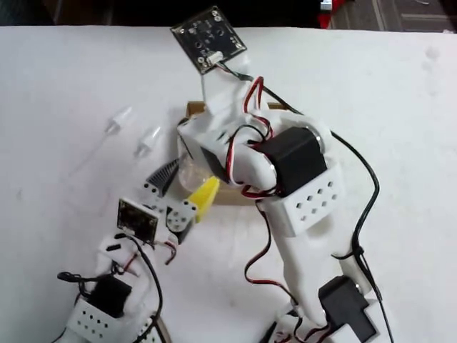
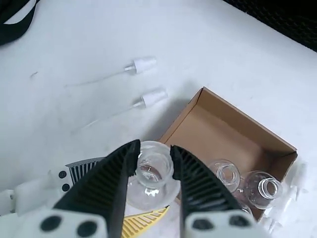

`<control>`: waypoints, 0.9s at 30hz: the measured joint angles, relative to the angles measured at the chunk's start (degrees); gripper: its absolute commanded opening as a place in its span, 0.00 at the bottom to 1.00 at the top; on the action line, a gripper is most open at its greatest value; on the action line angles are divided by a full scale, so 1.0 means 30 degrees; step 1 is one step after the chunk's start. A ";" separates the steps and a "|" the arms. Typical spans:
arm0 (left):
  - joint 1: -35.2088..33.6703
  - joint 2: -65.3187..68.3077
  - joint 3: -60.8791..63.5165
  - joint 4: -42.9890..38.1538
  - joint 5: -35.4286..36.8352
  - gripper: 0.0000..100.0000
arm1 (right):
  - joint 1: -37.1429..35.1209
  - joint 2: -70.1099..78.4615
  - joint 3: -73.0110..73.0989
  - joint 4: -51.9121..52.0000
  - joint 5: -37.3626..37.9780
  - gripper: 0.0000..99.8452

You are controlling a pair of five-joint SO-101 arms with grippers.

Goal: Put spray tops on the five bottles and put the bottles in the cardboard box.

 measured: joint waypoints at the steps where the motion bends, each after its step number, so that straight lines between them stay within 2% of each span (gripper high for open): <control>1: -0.0234 0.0000 0.0000 -0.0059 -0.0029 0.10 | 0.0000 0.0029 0.0000 -0.0117 0.0000 0.02; 4: -0.0674 0.0000 0.0000 -0.0088 -0.0029 0.18 | -0.0029 0.0029 0.0000 -0.0117 0.0000 0.02; 16: -0.0850 0.0000 -0.0381 0.0498 0.0733 0.19 | -0.0029 0.0029 0.0000 -0.0527 0.0000 0.02; 23: -0.1055 0.0000 -0.4396 0.6711 0.0879 0.31 | -0.0029 0.0029 0.0000 -0.0967 0.0059 0.02; 27: -0.1495 -0.0029 -0.6271 0.9905 0.0938 0.31 | 0.0117 0.0059 0.0029 -0.1260 0.0674 0.02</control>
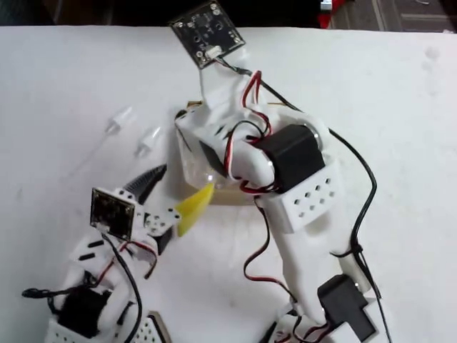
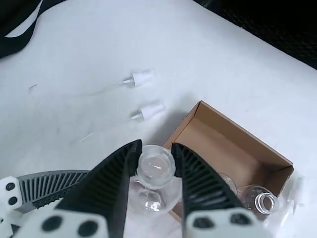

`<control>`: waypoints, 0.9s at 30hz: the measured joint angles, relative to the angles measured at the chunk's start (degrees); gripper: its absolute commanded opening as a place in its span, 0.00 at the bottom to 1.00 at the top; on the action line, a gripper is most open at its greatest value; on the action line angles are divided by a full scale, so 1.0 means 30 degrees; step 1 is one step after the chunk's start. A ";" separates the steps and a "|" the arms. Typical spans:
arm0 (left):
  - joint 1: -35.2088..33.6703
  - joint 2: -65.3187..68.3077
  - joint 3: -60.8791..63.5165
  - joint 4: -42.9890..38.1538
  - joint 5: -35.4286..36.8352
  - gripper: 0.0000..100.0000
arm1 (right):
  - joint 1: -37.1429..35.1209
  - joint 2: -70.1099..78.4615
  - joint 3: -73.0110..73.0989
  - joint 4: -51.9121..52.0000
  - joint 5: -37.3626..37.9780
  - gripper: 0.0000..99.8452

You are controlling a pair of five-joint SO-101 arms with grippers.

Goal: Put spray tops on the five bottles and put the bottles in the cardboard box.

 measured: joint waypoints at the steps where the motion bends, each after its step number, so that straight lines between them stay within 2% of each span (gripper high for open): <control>1: 0.0059 0.0000 -0.0264 0.0381 0.0029 0.31 | -0.0059 0.0000 0.0000 -0.0088 0.0059 0.02; 5: -0.0029 -0.0029 -0.0938 0.1201 0.0029 0.31 | 0.0205 0.0000 0.0000 -0.0938 0.0147 0.02; 9: -0.0059 -0.0029 -0.1055 0.1377 0.0029 0.31 | 0.1377 0.0147 0.0000 -0.3282 0.0147 0.02; 15: -0.2315 0.0000 -0.0908 0.0996 0.0029 0.31 | 0.3077 0.2842 0.0000 -0.6593 0.0264 0.02; 18: -0.3546 -0.0293 0.0557 -0.0967 0.0029 0.26 | 0.3722 0.4513 0.0000 -0.7941 0.0264 0.02; 22: -0.5245 0.0000 0.3165 -0.5040 0.0029 0.16 | 0.4366 0.6652 0.0029 -0.9231 0.0322 0.02; 27: -0.7062 0.0000 0.5040 -0.9788 0.0029 0.13 | 0.4308 0.8733 0.0029 -1.0549 0.2520 0.02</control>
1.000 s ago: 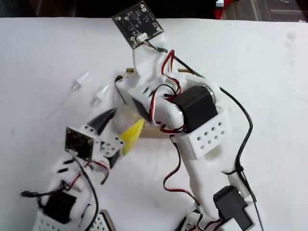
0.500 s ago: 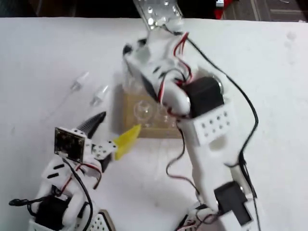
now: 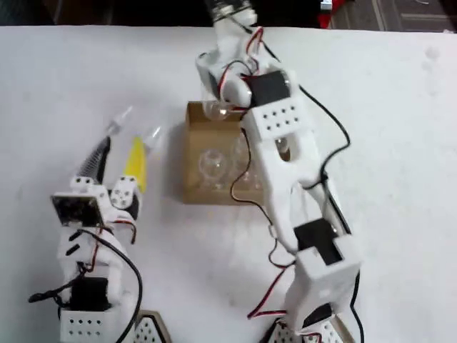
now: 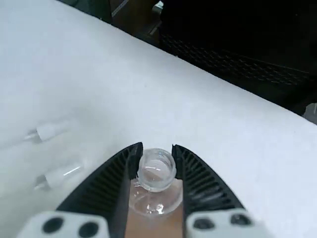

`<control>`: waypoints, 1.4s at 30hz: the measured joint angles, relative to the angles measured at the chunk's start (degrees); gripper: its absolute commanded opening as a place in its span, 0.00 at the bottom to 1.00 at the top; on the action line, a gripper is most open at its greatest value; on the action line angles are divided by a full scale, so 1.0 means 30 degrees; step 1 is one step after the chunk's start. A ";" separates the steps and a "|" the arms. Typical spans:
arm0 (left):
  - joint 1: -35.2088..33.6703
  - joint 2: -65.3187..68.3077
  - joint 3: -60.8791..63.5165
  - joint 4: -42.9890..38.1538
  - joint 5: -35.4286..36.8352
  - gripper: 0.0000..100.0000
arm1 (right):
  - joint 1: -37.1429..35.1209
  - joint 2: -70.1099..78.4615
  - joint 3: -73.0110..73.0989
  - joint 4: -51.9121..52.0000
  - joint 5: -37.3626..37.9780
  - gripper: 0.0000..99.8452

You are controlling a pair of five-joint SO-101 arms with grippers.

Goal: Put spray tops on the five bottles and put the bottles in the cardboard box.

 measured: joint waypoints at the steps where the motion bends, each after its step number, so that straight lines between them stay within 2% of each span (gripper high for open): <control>1: -0.0205 0.0000 0.0088 -0.0440 0.0000 0.13 | -0.0029 0.0381 0.0000 -0.0264 0.0234 0.02; 15: -0.0586 0.0000 0.0352 -0.1084 0.0000 0.13 | -0.0352 0.3487 0.0000 -0.1612 0.0205 0.02; 20: -0.0586 0.0000 0.0410 -0.1084 0.0000 0.13 | -0.0821 0.3985 0.0762 -0.3048 0.0205 0.02; 42: -0.0586 0.0000 0.0410 -0.1084 0.0000 0.13 | -0.0938 0.3956 0.3634 -0.5978 0.0205 0.02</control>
